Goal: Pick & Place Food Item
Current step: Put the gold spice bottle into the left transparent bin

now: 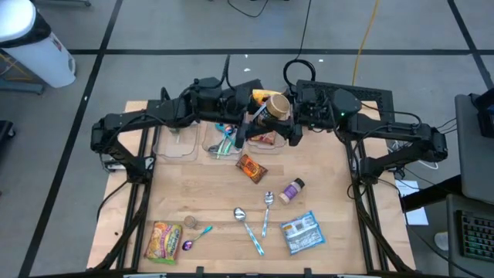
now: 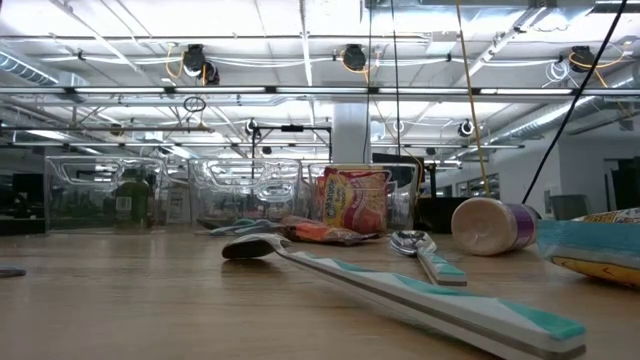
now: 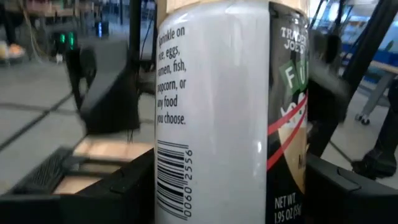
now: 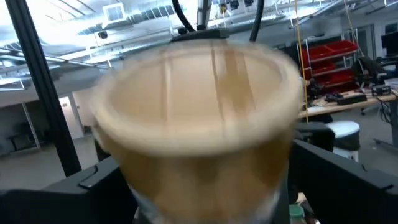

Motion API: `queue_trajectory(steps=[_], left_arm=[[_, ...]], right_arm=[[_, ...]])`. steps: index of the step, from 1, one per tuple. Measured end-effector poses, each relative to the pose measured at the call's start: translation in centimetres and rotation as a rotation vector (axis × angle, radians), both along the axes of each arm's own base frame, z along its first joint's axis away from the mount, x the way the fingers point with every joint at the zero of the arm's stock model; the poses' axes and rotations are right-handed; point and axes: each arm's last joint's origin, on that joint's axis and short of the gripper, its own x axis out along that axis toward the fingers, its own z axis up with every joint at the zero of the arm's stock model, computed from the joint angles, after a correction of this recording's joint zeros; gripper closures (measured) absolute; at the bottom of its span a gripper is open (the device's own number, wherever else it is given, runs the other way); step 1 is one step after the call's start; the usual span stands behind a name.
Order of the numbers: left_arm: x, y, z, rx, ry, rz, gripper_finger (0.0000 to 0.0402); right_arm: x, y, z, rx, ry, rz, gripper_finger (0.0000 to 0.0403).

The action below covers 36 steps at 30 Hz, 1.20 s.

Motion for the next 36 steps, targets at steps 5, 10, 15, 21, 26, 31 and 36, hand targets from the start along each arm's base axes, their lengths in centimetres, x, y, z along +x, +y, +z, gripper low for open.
queue_trajectory(steps=[5, 10, 15, 21, 26, 31, 36], left_arm=[[0.7, 0.1, 0.0, 0.011, -0.055, 0.0, 0.0126], [1.4, 0.3, -0.2, 0.009, -0.082, 0.031, 0.0126], [1.5, 0.5, 0.1, 0.008, -0.126, 0.044, 0.0126], [1.4, 0.7, 0.2, 0.005, -0.137, 0.048, 0.0126], [1.4, 0.7, 0.2, 0.005, -0.137, 0.047, 0.0126], [1.4, 0.7, 0.2, -0.003, -0.135, 0.054, 0.0126], [1.4, 0.7, 0.1, -0.013, -0.131, 0.067, 0.0126]], right_arm=[[-0.1, 0.0, 0.4, -0.008, -0.044, 0.001, 0.0038], [-0.2, 0.1, 0.8, -0.015, -0.085, 0.001, 0.0038], [-0.2, 0.4, 0.7, -0.024, -0.099, 0.005, 0.0038], [-0.3, 0.3, 0.0, -0.004, -0.164, 0.009, 0.0047], [-0.2, 0.3, -0.8, 0.011, -0.171, -0.006, 0.0074], [-0.2, 0.3, -1.3, 0.01, -0.159, -0.009, 0.0109], [-0.1, 0.3, -1.3, 0.004, -0.154, -0.009, 0.0127]])
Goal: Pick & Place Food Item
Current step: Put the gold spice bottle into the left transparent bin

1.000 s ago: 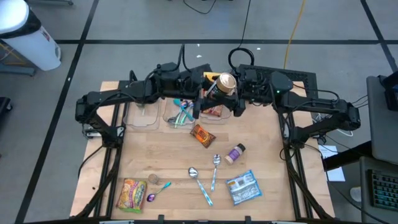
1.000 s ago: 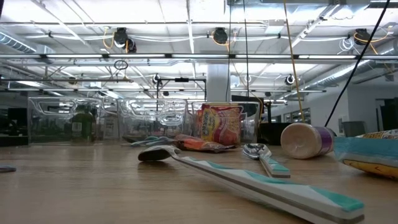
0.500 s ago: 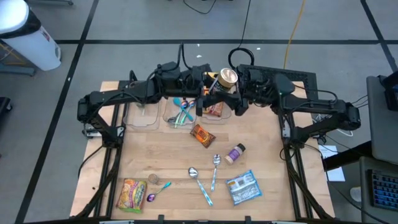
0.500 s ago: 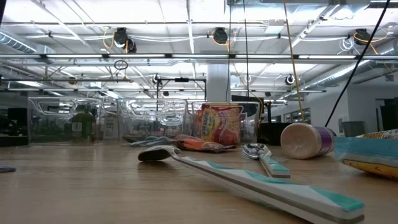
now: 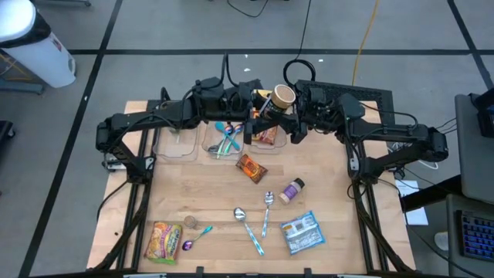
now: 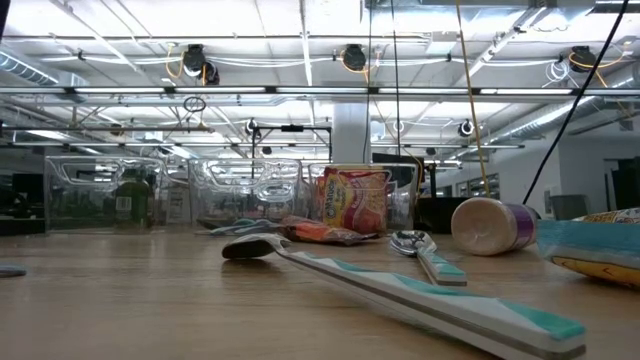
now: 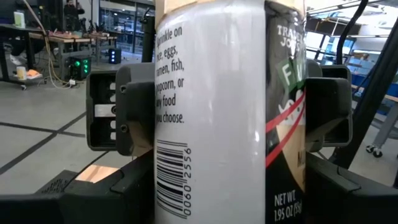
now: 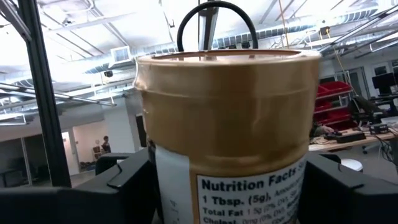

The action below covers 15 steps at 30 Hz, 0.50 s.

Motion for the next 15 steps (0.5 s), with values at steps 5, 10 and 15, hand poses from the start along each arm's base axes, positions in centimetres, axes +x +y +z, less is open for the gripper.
queue_trajectory(steps=[5, 10, 15], left_arm=[[-0.03, 0.15, 0.0, -0.007, 0.0, 0.003, 0.0126], [-0.04, 0.23, -0.08, -0.007, 0.009, 0.005, 0.0126], [-0.06, 0.21, -0.13, -0.006, 0.016, 0.005, 0.0126]], right_arm=[[0.02, -0.03, -0.06, 0.009, 0.006, -0.005, 0.013], [-0.15, -0.02, 0.06, 0.005, 0.002, -0.018, 0.0132], [-0.14, -0.02, 0.02, 0.002, 0.004, -0.021, 0.0133]])
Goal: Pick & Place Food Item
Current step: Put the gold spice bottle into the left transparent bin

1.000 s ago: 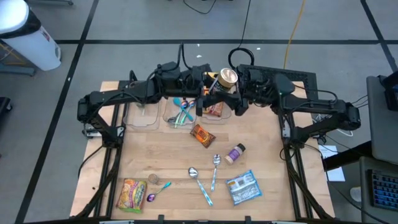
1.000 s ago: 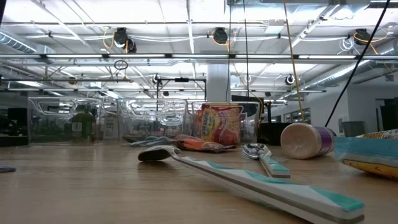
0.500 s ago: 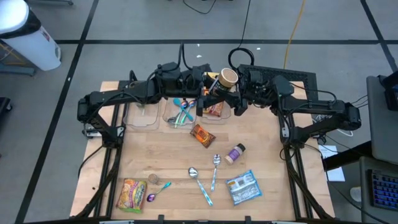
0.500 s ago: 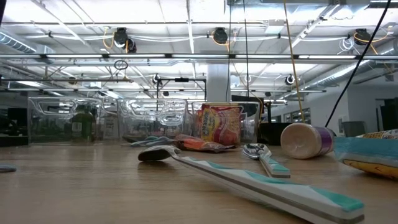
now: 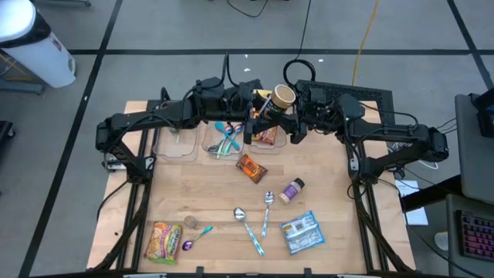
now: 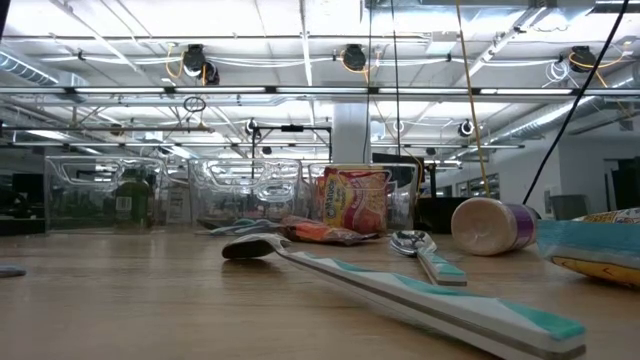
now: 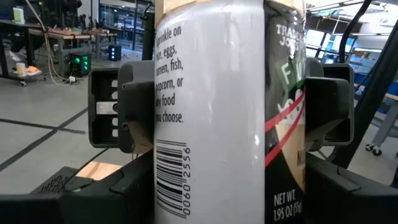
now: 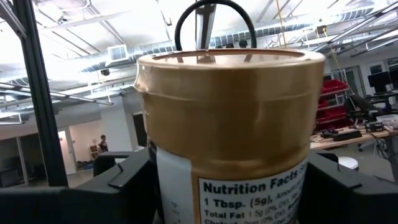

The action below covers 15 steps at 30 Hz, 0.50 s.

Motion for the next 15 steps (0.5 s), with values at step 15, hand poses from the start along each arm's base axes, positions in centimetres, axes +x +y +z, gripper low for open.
queue_trajectory(steps=[15], left_arm=[[-0.1, 0.3, -0.4, 0.028, 0.056, 0.036, 0.0034]], right_arm=[[-2.0, 0.0, 0.3, -0.03, 0.119, -0.086, 0.0134]])
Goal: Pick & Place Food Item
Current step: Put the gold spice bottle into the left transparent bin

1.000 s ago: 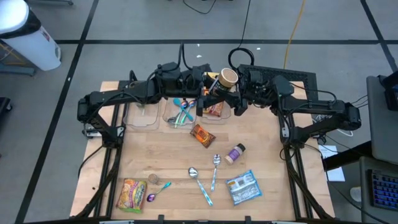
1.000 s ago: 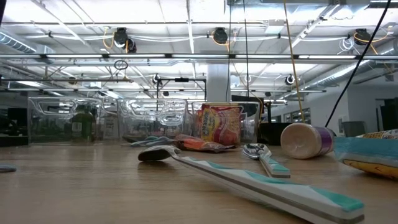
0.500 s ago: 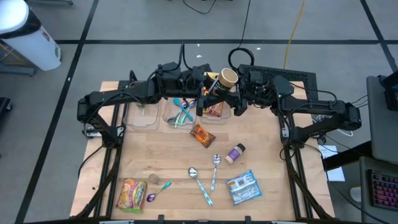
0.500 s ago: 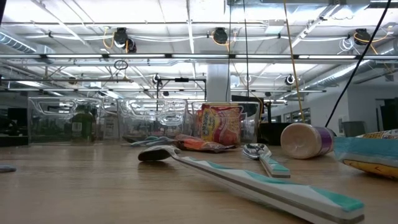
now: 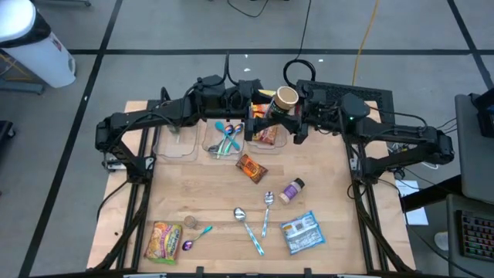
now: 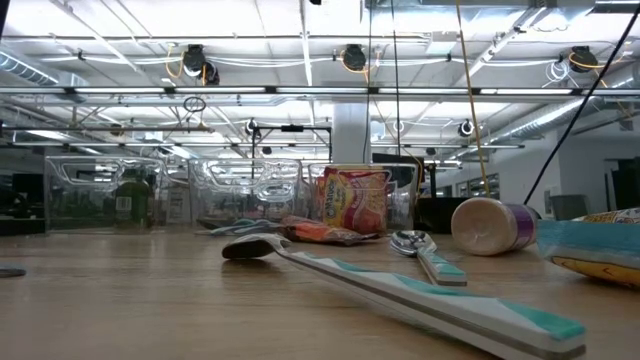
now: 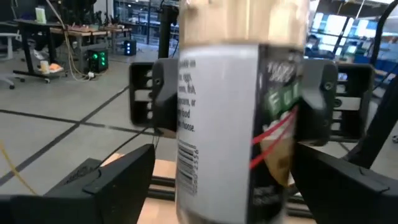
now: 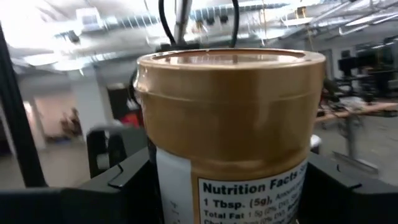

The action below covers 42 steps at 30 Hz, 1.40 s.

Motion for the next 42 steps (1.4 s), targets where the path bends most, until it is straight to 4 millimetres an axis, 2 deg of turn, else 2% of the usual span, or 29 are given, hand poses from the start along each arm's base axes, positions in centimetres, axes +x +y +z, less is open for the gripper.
queue_trajectory(steps=[7, 10, 16, 23, 32, 42], left_arm=[[-1.5, 0.1, 0.2, 0.022, 0.09, -0.033, 0.0057], [-2.1, -0.1, 0.8, 0.039, 0.144, -0.04, 0.0062], [-3.0, -0.7, 3.7, 0.11, 0.223, -0.034, 0.0057], [-3.1, -0.7, 5.5, 0.11, 0.284, -0.017, 0.0059], [-1.2, -0.9, 3.9, 0.078, 0.387, -0.108, 0.0057], [-0.3, -0.9, 3.1, 0.072, 0.424, -0.145, 0.0066]], right_arm=[[-2.2, 0.3, -0.3, -0.009, 0.16, -0.031, 0.0134], [-2.4, 0.4, -1.0, 0.033, 0.235, -0.021, 0.0134], [-0.9, 0.3, -2.5, 0.077, 0.322, 0.043, 0.0134], [1.1, 0.1, -4.0, 0.107, 0.369, 0.101, 0.0134], [2.7, 0.1, -4.9, 0.117, 0.375, 0.149, 0.0134], [2.7, 0.2, -4.9, 0.134, 0.378, 0.186, 0.0134]])
